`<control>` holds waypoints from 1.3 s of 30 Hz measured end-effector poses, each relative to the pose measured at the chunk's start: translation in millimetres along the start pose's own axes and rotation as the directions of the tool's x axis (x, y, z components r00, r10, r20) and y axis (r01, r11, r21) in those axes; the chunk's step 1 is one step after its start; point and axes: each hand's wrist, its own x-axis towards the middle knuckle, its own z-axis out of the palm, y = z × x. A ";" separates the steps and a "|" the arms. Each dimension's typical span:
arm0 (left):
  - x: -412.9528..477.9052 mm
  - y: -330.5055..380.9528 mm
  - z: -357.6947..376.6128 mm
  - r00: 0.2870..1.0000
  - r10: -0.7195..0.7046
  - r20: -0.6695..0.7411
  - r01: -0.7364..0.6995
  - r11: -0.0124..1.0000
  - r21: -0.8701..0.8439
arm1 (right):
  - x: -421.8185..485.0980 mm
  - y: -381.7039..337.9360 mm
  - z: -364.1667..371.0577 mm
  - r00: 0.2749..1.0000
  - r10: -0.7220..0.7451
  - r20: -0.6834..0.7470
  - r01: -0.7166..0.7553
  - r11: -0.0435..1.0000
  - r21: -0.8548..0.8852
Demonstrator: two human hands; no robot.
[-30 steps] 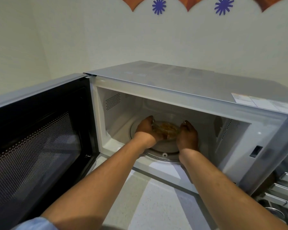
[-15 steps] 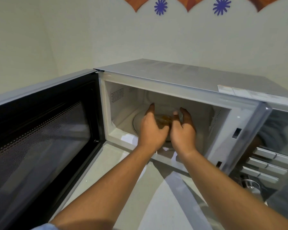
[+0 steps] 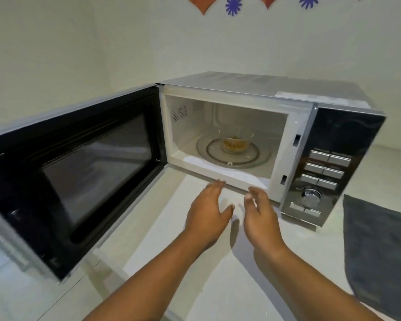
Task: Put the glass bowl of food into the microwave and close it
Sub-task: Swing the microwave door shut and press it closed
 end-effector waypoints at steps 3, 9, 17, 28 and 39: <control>-32.9 -5.3 -5.3 0.990 0.078 0.121 -0.099 0.979 0.180 | -25.6 14.8 -13.4 0.993 0.069 0.101 -0.028 0.932 -0.361; -75.0 -10.0 -5.1 0.979 -0.010 0.203 -0.077 0.906 0.415 | -63.7 39.2 -25.8 0.962 -0.074 0.265 0.259 0.559 -0.788; -80.8 -11.2 -9.3 0.968 -0.034 0.250 -0.074 0.909 0.411 | -69.4 38.2 -28.4 0.957 -0.061 0.282 0.265 0.571 -0.777; -120.7 3.9 -120.9 0.963 0.171 0.209 -0.218 0.950 0.225 | -70.4 32.9 -22.8 0.977 -0.066 0.205 0.205 0.563 -0.800; -143.6 -14.8 -310.0 0.454 0.601 -0.657 -0.673 0.715 0.189 | -59.4 36.4 -15.4 0.989 -0.028 0.145 0.139 0.506 -0.851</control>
